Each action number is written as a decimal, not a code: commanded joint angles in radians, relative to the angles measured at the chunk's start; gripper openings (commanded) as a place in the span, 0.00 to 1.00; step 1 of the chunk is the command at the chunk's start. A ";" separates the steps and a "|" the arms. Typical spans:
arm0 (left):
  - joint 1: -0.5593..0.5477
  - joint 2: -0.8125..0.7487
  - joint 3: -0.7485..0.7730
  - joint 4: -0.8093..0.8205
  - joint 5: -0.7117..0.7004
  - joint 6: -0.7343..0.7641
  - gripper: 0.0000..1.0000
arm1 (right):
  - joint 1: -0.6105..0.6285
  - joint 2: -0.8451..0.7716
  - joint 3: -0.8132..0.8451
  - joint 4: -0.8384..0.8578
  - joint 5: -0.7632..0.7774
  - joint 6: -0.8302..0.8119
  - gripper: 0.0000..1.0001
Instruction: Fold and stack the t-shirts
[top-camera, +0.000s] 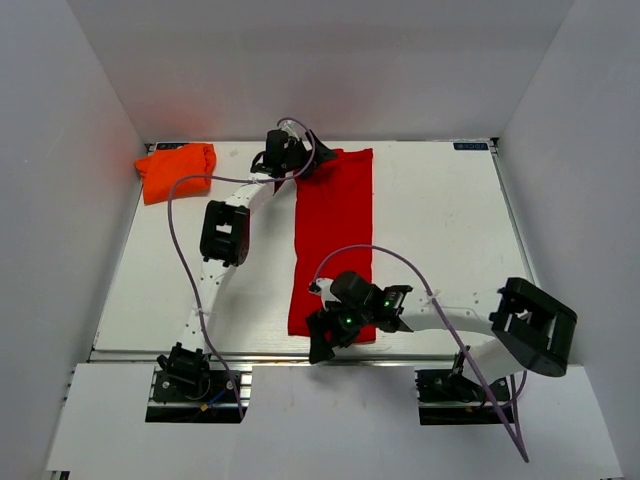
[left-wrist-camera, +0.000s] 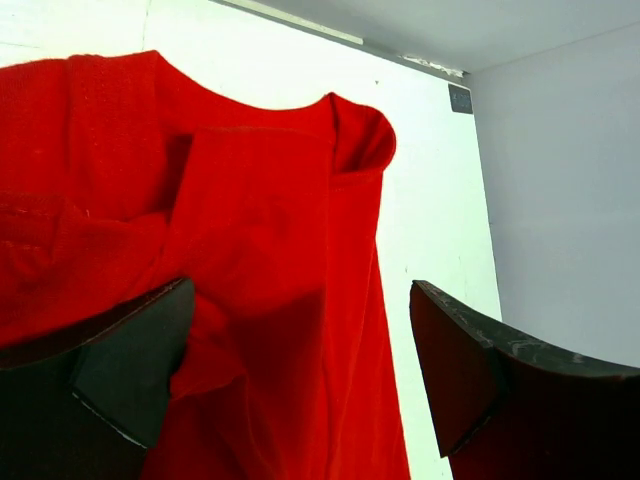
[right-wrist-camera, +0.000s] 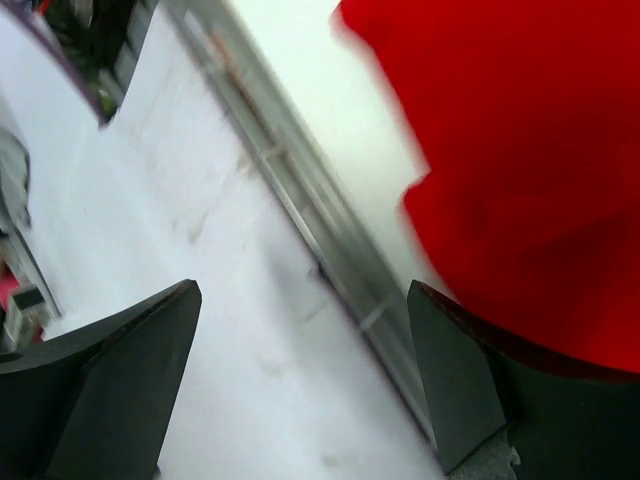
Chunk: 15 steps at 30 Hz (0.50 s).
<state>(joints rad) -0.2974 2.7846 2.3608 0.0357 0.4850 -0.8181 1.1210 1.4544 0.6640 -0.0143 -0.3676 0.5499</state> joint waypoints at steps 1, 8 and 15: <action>0.006 -0.040 -0.038 -0.095 -0.074 0.023 1.00 | 0.013 -0.097 0.069 -0.122 0.021 -0.100 0.90; 0.006 -0.255 -0.026 -0.144 -0.078 0.148 1.00 | -0.003 -0.121 0.281 -0.375 0.229 -0.154 0.90; 0.030 -0.511 -0.110 -0.252 -0.056 0.272 1.00 | -0.044 -0.137 0.443 -0.506 0.410 -0.176 0.90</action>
<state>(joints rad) -0.2848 2.4626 2.2517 -0.1680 0.4179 -0.6319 1.0981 1.3472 1.0172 -0.4122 -0.1196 0.4053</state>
